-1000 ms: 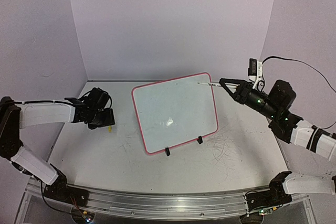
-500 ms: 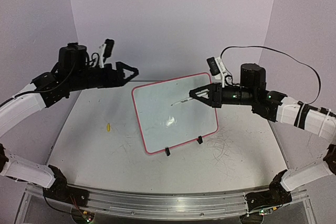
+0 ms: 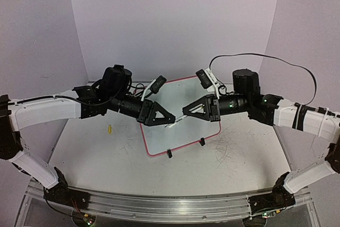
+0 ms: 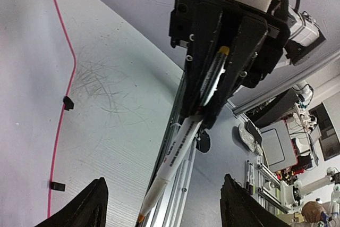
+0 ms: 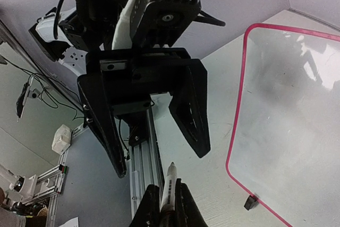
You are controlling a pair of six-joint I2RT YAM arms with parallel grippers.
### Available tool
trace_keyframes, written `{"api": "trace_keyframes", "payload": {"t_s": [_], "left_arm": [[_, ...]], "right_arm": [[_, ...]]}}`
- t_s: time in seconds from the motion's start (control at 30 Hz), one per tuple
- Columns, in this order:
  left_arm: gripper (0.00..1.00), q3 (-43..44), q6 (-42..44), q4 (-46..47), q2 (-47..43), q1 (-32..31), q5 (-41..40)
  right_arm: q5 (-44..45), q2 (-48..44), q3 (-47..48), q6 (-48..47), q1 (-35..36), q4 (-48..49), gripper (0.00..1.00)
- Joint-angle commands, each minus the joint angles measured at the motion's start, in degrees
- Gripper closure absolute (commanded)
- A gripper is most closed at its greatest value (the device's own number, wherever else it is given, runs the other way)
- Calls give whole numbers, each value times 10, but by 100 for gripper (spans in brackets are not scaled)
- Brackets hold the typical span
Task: Write a sentence on the whiteboard
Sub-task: Reset both arms
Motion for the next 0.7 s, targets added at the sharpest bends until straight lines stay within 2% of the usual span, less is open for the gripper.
{"api": "trace_keyframes", "payload": {"t_s": [0.0, 0.1, 0.33, 0.47, 0.53, 0.57, 0.6, 0.67], "left_arm": [[29, 21, 18, 45, 12, -9, 67], [34, 26, 20, 47, 25, -16, 91], [62, 26, 24, 50, 26, -20, 93], [89, 23, 30, 51, 18, -21, 69], [99, 22, 32, 51, 13, -20, 55], [100, 20, 33, 51, 9, -20, 48], [100, 19, 35, 51, 6, -20, 42], [100, 17, 36, 51, 1, -20, 31]], "right_arm": [[-45, 7, 29, -3, 7, 28, 100], [-45, 7, 29, -1, 7, 31, 100], [-47, 13, 28, 5, 10, 39, 100], [-32, 11, 28, 13, 10, 39, 100], [-1, 11, 28, 33, 10, 38, 88], [5, 11, 27, 40, 10, 38, 79], [6, 11, 24, 45, 10, 40, 64], [3, 12, 17, 66, 10, 49, 48]]}}
